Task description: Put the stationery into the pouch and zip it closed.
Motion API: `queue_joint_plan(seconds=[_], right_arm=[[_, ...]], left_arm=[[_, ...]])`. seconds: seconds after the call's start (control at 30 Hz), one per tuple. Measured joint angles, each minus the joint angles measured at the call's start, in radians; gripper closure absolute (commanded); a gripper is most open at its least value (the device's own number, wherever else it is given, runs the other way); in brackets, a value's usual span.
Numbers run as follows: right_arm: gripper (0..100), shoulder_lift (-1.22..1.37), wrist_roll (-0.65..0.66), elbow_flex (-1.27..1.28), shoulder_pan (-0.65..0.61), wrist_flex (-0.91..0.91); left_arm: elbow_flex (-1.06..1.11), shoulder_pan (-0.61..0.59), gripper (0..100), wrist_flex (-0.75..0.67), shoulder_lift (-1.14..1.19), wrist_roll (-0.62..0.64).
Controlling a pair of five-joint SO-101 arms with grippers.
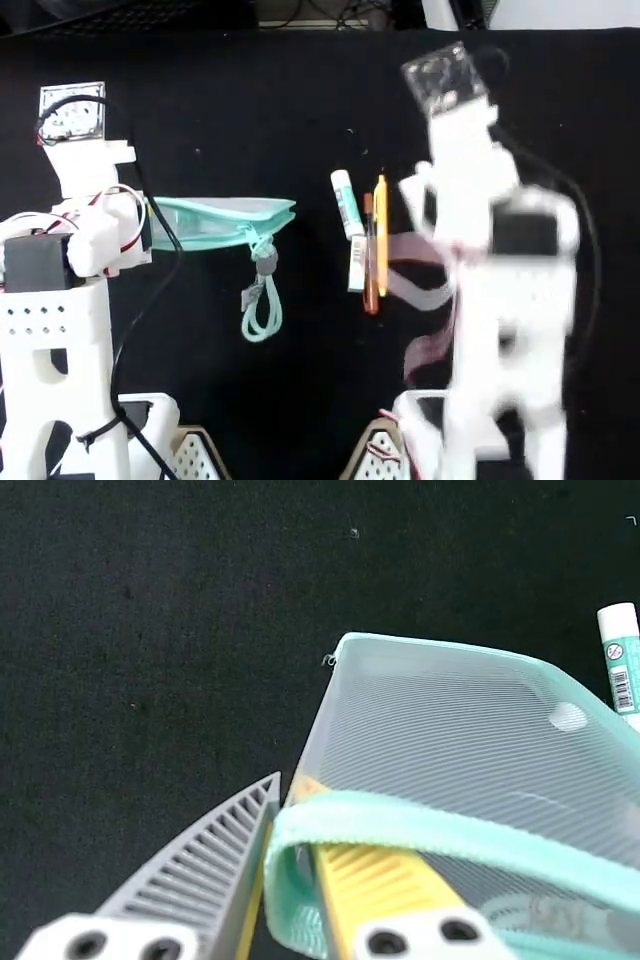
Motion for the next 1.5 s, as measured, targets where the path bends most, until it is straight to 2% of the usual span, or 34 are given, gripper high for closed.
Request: queue_joint_plan(seconds=[0.17,0.27,0.5,0.6,0.7,1.1,1.4,1.5], right_arm=[[98.4,-0.397,-0.103,0.081,-0.209,-0.114],[98.4,-0.512,-0.144,0.127,-0.348,-0.236],[98.5,-0.563,-0.157,0.244,-0.680,-0.615],[98.5,-0.569,-0.157,0.245,-0.812,-0.674],[98.5,-0.575,-0.157,0.249,-0.885,-0.694],[98.5,-0.562,-0.157,0.600,-0.911,-1.042],[98.2,-0.562,-0.157,0.832,-0.760,-1.063],[91.7,-0.562,-0.118,0.842,-0.755,-1.045]], left_arm=[[0.000,0.000,97,0.000,0.000,0.000],[0.000,0.000,97,0.000,0.000,0.000],[0.000,0.000,97,0.000,0.000,0.000],[0.000,0.000,97,0.000,0.000,0.000],[0.000,0.000,97,0.000,0.000,0.000],[0.002,0.000,97,0.000,0.000,0.000],[0.002,0.000,97,0.000,0.000,0.000],[0.002,0.000,97,0.000,0.000,0.000]])
